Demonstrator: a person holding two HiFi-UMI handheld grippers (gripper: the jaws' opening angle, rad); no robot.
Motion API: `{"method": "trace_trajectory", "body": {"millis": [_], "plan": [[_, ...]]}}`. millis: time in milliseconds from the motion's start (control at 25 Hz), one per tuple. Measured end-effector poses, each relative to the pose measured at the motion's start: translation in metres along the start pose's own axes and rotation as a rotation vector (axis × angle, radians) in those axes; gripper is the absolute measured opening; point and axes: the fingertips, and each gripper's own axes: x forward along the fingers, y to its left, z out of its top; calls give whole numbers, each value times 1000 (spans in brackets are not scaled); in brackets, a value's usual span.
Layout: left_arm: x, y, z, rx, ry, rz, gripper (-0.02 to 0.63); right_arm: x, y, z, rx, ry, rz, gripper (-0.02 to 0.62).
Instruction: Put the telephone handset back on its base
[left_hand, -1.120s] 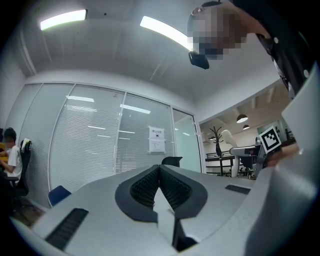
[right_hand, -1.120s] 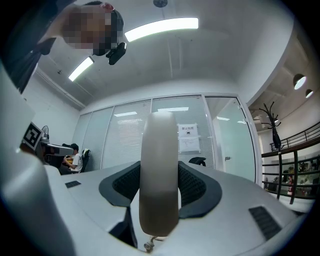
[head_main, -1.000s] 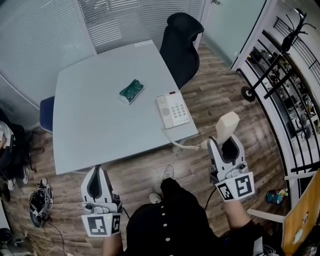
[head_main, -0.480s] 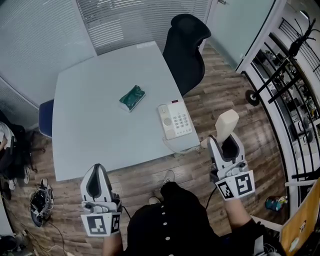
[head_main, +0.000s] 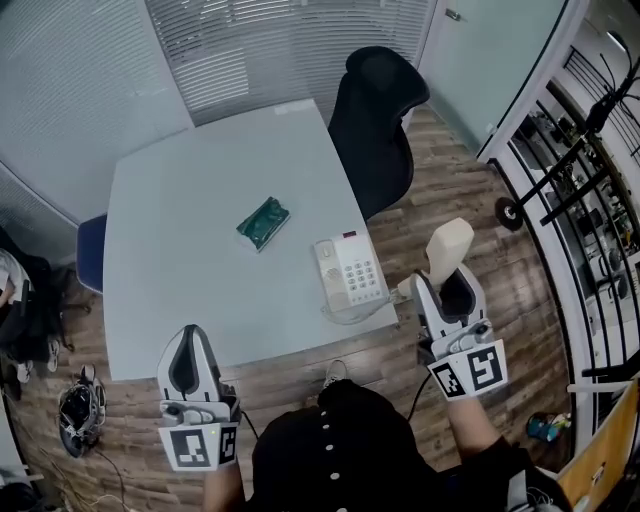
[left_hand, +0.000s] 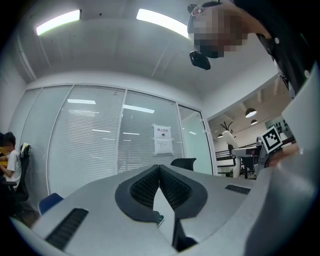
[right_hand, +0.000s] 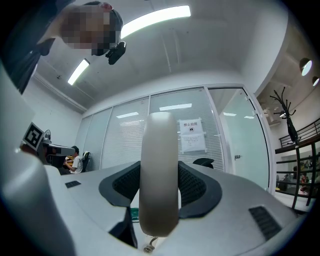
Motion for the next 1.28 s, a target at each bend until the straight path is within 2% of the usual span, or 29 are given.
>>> {"method": "trace_trajectory", "body": {"millis": [320,520,1040,1280], "plan": [[23,-3,11,7,-10,46,15,32,-21,0,0,7,41,232],[26,-1,5,0,16,66,15,46,-27,-5,23,20,46,232],[49,17,-19,-35,81,-13,15,64,-12,-36,67,104,-9,232],[51,24,-39,-55,129,-33,15,72,-1,-65,67,167,-16,232]]}}
